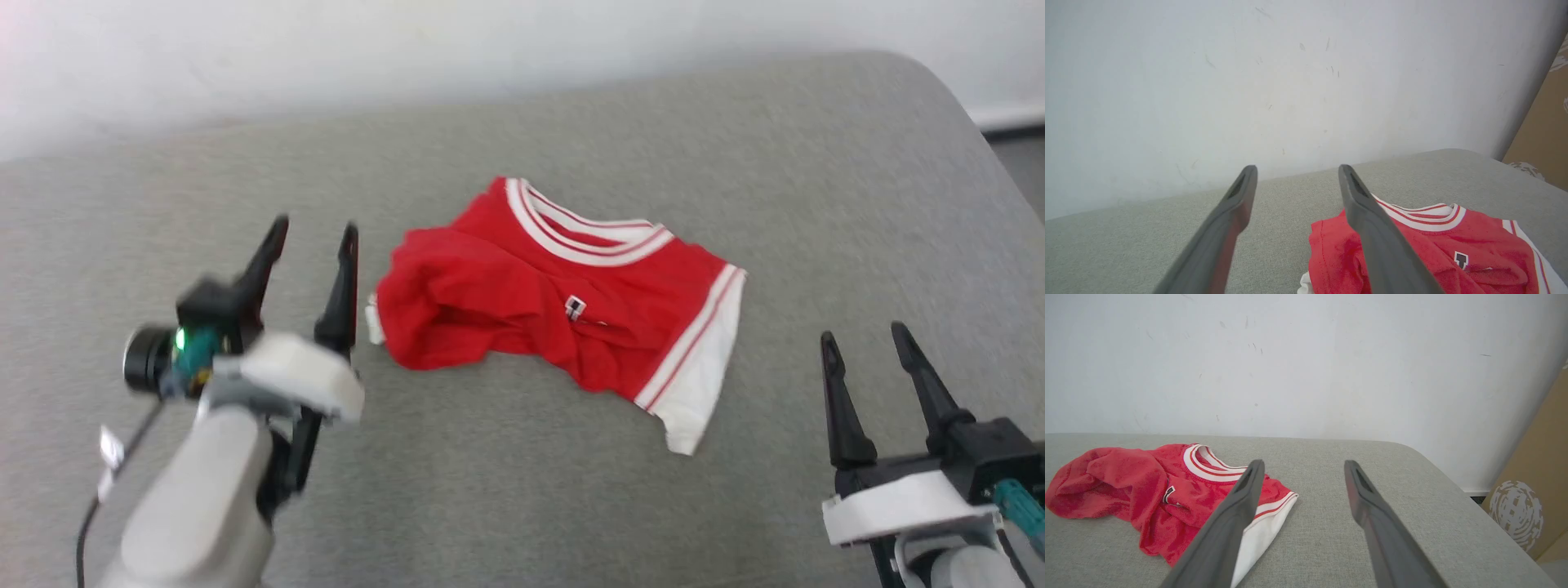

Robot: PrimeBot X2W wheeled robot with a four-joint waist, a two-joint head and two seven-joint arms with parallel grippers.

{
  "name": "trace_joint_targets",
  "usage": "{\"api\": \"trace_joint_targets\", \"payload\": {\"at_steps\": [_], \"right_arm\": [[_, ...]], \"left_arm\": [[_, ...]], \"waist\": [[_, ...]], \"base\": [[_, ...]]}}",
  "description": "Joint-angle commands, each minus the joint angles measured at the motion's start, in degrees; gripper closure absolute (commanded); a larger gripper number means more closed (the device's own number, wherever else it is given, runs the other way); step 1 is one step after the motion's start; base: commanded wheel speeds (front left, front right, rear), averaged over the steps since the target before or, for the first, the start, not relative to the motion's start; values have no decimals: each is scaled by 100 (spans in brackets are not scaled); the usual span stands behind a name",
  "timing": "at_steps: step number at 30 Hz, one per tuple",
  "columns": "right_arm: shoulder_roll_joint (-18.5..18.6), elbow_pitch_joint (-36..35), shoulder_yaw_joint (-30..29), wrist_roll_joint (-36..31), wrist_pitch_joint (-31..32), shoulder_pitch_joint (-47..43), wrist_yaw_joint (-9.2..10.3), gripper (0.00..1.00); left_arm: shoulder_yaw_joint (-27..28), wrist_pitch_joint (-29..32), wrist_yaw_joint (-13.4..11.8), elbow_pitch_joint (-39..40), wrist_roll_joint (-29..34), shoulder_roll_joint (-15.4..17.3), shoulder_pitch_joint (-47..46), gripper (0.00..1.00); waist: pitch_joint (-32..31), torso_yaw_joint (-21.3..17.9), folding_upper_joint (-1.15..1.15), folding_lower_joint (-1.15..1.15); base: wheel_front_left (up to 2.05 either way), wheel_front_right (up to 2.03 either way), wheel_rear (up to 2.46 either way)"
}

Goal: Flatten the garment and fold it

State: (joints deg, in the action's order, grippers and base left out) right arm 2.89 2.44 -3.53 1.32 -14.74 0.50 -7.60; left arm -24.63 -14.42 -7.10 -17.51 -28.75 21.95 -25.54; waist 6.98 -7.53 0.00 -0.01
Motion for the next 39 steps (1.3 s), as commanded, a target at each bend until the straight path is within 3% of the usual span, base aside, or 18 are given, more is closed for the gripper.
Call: {"api": "trace_joint_targets", "payload": {"at_steps": [1,9,15,20,24,32,39], "right_arm": [[-2,6,-11,-47,-24,-58,11,0],[-2,35,-50,-175,69,-389,11,0],[-2,39,4,-201,79,-513,11,0],[-2,19,59,-309,209,-549,11,0],[8,131,317,-484,990,-506,11,0],[522,597,624,-255,2933,8,11,0],[712,1233,687,-64,3688,448,11,0]], "left_arm": [[31,-34,-48,72,74,35,150,0],[494,-56,-257,1517,942,-242,1705,0],[709,-57,-271,1697,1469,-511,2451,0],[868,-57,-127,1747,1707,-752,2614,0],[962,-57,67,1736,1833,-863,2549,0],[1154,-57,369,1645,1992,-1147,2251,0],[1309,-58,571,1554,2127,-1379,2124,0]], "waist": [[-350,349,0,1],[-608,701,0,1],[-636,821,0,1],[-578,938,0,1],[-472,1054,0,1],[-41,1417,0,1],[271,1694,0,1]], "base": [[0,0,0],[0,0,0],[0,0,0],[0,0,0],[0,0,0],[0,0,0],[0,0,0]]}}
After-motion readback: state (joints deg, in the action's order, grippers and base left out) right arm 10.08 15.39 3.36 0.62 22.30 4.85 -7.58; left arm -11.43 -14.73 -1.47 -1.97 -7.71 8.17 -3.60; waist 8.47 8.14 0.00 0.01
